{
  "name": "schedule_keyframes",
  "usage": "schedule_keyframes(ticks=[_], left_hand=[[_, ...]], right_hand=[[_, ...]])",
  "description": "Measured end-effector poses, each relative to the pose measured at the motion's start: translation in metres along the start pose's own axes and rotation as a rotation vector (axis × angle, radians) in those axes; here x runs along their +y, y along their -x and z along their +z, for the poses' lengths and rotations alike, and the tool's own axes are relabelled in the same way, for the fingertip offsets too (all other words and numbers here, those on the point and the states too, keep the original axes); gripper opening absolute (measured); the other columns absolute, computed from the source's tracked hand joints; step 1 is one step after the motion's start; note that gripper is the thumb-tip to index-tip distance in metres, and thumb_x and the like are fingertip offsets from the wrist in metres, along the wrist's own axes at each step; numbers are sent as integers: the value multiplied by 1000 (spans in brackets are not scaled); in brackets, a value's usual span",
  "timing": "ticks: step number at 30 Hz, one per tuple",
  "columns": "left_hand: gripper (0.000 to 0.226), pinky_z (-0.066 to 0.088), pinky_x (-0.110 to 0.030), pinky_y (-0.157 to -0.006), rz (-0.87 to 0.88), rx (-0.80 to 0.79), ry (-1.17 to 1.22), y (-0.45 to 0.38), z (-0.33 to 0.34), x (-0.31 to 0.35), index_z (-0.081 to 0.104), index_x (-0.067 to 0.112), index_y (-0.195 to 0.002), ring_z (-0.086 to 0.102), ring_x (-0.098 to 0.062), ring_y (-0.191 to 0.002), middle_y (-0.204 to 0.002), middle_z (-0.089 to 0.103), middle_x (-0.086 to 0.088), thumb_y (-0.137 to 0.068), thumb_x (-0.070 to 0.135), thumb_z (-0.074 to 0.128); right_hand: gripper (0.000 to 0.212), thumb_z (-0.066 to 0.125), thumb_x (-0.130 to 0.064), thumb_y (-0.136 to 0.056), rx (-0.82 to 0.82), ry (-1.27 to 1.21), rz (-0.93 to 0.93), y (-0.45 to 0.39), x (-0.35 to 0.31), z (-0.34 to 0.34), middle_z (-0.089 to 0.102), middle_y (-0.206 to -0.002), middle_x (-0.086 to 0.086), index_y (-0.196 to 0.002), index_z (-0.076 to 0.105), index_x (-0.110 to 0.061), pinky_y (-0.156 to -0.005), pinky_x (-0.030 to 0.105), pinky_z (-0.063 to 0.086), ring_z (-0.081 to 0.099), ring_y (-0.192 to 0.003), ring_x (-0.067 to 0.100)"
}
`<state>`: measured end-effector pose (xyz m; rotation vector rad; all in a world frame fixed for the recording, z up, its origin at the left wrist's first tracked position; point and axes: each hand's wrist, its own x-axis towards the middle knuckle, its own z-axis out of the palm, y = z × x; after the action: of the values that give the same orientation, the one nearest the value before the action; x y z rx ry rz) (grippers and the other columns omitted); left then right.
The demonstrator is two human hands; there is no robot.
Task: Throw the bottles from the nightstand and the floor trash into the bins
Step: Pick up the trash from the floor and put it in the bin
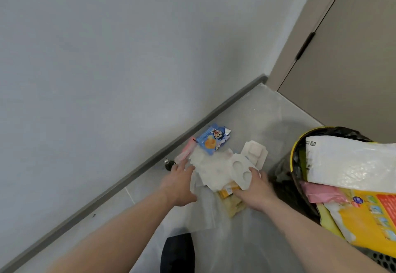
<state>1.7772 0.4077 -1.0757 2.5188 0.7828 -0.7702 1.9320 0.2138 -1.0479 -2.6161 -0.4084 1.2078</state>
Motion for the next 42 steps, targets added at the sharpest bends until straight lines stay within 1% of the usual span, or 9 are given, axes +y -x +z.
schedule_keyframes(ticks=[7,11,14,20,26,29,34,38,42], left_hand=[[134,14,-64,-122,143,-63,-290,-78,33,18,-15,30,-160,-11,-41,-155,-167,-26,-3,-72,57,81],[130,13,-65,-122,168,-65,-234,-100,58,24,-24,35,-157,-14,-44,-154,-166,-28,0,-76,58,75],[111,16,-61,-122,170,-9,-176,-101,70,31,-20,40,-157,-10,-46,-154,-169,-20,0,-87,57,64],[79,28,-50,-122,204,-9,-137,-82,71,29,-4,37,-161,5,-40,-155,-171,-5,1,-103,20,45],[71,37,-40,-116,239,147,-26,-57,34,11,25,38,-159,34,-28,-149,-166,29,8,-99,5,43],[67,47,-39,-107,220,311,76,-39,15,-8,48,35,-149,50,-25,-138,-156,47,10,-89,5,47],[65,55,-34,-91,177,582,204,1,-10,-28,65,29,-135,66,-23,-116,-140,63,10,-79,-4,62],[56,53,-31,-96,158,636,316,23,-16,-35,65,30,-134,65,-17,-116,-138,63,15,-84,7,53],[56,52,-32,-100,130,619,426,38,-11,-31,67,27,-131,65,-15,-116,-133,66,14,-84,35,36]], right_hand=[[118,86,-49,-74,176,-220,187,-91,12,24,21,-159,14,-160,12,-16,-114,42,36,32,-144,38],[121,86,-53,-71,219,-268,289,-120,14,36,23,-159,18,-158,11,-15,-114,47,36,29,-145,39],[117,88,-52,-67,265,-309,350,-131,12,43,30,-150,18,-154,17,-15,-106,49,46,40,-137,41],[88,93,-28,-72,189,-620,442,-130,13,45,58,-136,12,-139,42,-5,-86,35,50,60,-121,35],[53,94,-39,-67,82,-799,385,-103,24,47,74,-102,7,-106,72,-11,-89,46,61,71,-93,29],[42,92,-39,-71,130,-782,383,-82,27,44,75,-105,9,-99,70,-14,-89,48,61,71,-95,31],[48,82,-38,-84,156,-561,331,-55,31,48,71,-118,12,-120,70,-9,-82,36,55,67,-105,32],[36,78,-55,-77,124,-212,157,-52,25,63,69,-114,7,-93,75,-23,-83,33,55,65,-103,27],[66,77,-61,-74,120,65,45,-60,15,77,53,-137,3,-132,63,-35,-103,36,45,49,-127,27]])
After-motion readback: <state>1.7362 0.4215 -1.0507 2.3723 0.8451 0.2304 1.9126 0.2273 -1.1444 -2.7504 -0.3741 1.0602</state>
